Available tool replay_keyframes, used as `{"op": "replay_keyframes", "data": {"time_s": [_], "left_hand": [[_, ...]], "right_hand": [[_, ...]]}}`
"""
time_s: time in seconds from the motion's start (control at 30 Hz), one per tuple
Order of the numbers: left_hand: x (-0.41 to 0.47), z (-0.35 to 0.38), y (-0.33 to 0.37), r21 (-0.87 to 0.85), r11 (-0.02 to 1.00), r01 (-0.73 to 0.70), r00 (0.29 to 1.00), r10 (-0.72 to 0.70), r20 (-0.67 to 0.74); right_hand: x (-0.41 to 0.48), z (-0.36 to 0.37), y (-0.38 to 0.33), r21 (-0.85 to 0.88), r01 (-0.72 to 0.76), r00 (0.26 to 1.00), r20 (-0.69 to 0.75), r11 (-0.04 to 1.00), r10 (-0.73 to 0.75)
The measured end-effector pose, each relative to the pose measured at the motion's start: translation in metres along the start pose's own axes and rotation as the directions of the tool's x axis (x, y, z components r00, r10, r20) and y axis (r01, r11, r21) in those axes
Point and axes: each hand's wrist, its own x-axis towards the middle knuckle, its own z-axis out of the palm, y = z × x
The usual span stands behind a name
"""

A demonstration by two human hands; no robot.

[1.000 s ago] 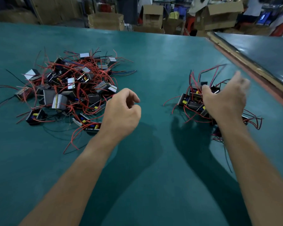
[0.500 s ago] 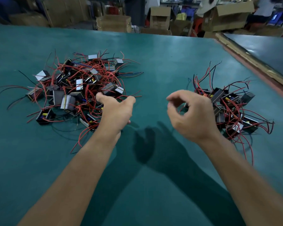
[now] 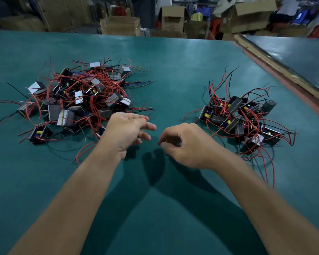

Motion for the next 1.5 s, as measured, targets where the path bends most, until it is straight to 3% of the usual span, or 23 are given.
{"op": "replay_keyframes", "data": {"time_s": [0.1,0.17,0.27,0.4,0.47,0.5,0.57,0.6,0.67,0.73,0.87,0.93,1.0,1.07,1.27,1.5], "left_hand": [[-0.011,0.009,0.003,0.016,0.993,-0.117,0.98,0.113,0.161],[-0.017,0.011,0.007,-0.08,0.986,-0.147,0.961,0.161,0.226],[-0.019,0.006,0.013,-0.245,0.962,-0.123,0.927,0.199,0.317],[-0.023,0.0,0.014,-0.347,0.937,-0.046,0.807,0.24,0.54],[-0.024,0.003,0.013,-0.348,0.936,-0.061,0.812,0.249,0.528],[-0.022,0.005,0.013,-0.331,0.939,-0.09,0.851,0.246,0.465],[-0.015,0.007,0.009,-0.186,0.956,-0.229,0.94,0.267,0.214],[-0.011,0.007,0.006,-0.027,0.952,-0.305,0.95,0.307,0.058],[-0.004,0.004,-0.001,0.377,0.86,-0.344,0.901,0.416,-0.125],[-0.006,0.002,-0.005,0.643,0.711,-0.284,0.884,0.454,-0.112],[-0.008,0.002,-0.009,0.737,0.583,-0.342,0.851,0.525,-0.02],[-0.008,0.001,-0.01,0.815,0.512,-0.272,0.894,0.448,0.017],[-0.007,0.0,-0.012,0.91,0.376,-0.177,0.944,0.325,0.049],[-0.009,-0.001,-0.013,0.94,0.309,-0.143,0.961,0.27,0.057],[-0.013,-0.005,-0.009,0.927,0.35,-0.136,0.98,0.184,0.074],[-0.012,0.002,-0.007,0.704,0.601,-0.377,0.921,0.323,0.217]], "right_hand": [[0.0,-0.002,0.001,-0.03,-0.021,1.0,-0.002,0.999,0.021],[0.001,-0.004,0.003,-0.035,-0.053,0.998,-0.019,0.998,0.052],[0.002,-0.004,0.006,0.023,-0.105,0.994,-0.04,0.994,0.105],[-0.001,-0.001,0.005,0.121,-0.049,0.998,-0.04,0.991,0.055],[0.0,0.001,0.006,0.147,0.006,0.999,-0.053,0.989,0.002],[0.001,0.002,0.006,0.137,0.007,0.997,-0.075,0.991,0.003],[0.004,0.004,0.008,0.113,-0.001,0.988,-0.154,0.994,0.018],[0.006,0.004,0.009,0.107,-0.007,0.979,-0.203,0.994,0.029],[0.008,0.001,0.014,0.14,-0.037,0.948,-0.307,0.989,0.079],[0.011,-0.004,0.02,0.206,-0.07,0.89,-0.43,0.976,0.154],[0.012,-0.013,0.026,0.292,-0.106,0.74,-0.616,0.951,0.271],[0.013,-0.014,0.026,0.315,-0.104,0.734,-0.615,0.943,0.286],[0.012,-0.014,0.024,0.274,-0.11,0.771,-0.583,0.955,0.256],[0.011,-0.011,0.021,0.22,-0.1,0.827,-0.524,0.97,0.204],[0.006,-0.007,0.019,0.115,-0.092,0.956,-0.269,0.989,0.12],[0.007,-0.009,0.022,0.085,-0.101,0.977,-0.178,0.991,0.114]]}}
